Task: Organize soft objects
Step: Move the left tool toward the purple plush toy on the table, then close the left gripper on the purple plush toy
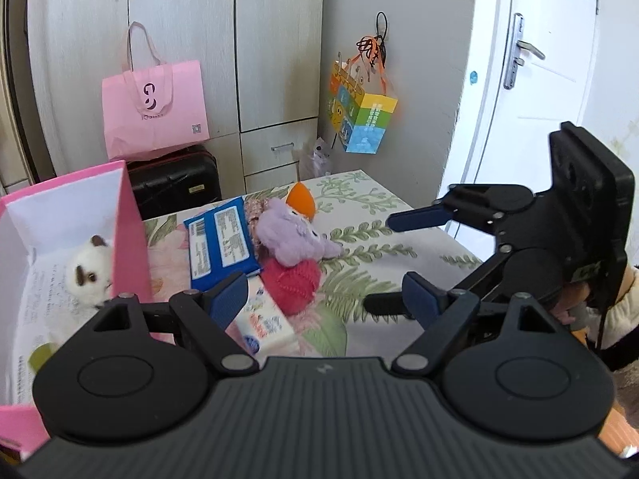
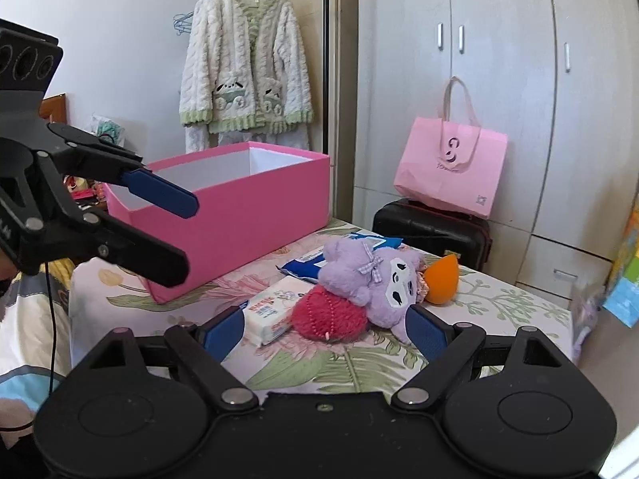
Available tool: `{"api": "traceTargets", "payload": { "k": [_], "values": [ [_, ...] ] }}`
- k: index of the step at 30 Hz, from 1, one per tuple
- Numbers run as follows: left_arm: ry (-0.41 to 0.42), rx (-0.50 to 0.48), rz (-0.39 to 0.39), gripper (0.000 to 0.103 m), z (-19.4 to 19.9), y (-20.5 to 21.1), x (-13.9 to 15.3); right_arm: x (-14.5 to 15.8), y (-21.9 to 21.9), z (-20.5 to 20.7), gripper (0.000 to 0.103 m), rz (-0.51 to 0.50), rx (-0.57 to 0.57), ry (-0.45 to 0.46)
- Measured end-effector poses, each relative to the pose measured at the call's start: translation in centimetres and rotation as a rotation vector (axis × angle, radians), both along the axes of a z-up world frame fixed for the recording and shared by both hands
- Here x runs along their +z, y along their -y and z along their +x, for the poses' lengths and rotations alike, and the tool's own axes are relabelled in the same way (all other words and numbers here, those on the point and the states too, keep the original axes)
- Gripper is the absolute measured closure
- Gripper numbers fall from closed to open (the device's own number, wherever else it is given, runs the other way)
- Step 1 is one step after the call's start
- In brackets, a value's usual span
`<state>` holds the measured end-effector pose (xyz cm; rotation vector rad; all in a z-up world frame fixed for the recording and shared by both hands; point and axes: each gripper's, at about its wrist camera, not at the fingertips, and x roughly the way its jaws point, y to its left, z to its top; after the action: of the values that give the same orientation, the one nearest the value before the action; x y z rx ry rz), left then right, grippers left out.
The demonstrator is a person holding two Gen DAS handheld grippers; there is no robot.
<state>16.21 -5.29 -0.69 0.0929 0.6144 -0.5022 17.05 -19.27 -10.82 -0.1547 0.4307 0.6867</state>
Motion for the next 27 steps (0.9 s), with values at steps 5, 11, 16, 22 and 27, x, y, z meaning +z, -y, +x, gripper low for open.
{"api": "traceTargets", "payload": {
  "k": [5, 11, 16, 22, 27],
  "values": [
    [-0.046, 0.056, -0.078, 0.026, 4.0, 0.6, -2.1, -1.1, -0.3, 4.1, 0.012, 0.011, 0.053, -0.035],
    [-0.122, 0.144, -0.134, 0.040, 8.2, 1.4, -4.9, -2.5, -0.9, 8.9, 0.012, 0.007, 0.078, -0.132],
    [-0.065, 0.208, -0.122, 0.043, 9.1, 1.7, -5.3, -3.3, -0.8, 11.2, 0.012, 0.050, 0.101, -0.210],
    [-0.022, 0.257, -0.190, 0.061, 9.5, 1.4, -5.2, -4.1, -0.1, 13.2, 0.011, 0.135, 0.144, -0.286],
    [-0.085, 0.279, -0.233, 0.076, 10.2, 1.2, -6.2, -4.9, 0.1, 14.1, 0.009, 0.169, 0.142, -0.354]
  ]
}}
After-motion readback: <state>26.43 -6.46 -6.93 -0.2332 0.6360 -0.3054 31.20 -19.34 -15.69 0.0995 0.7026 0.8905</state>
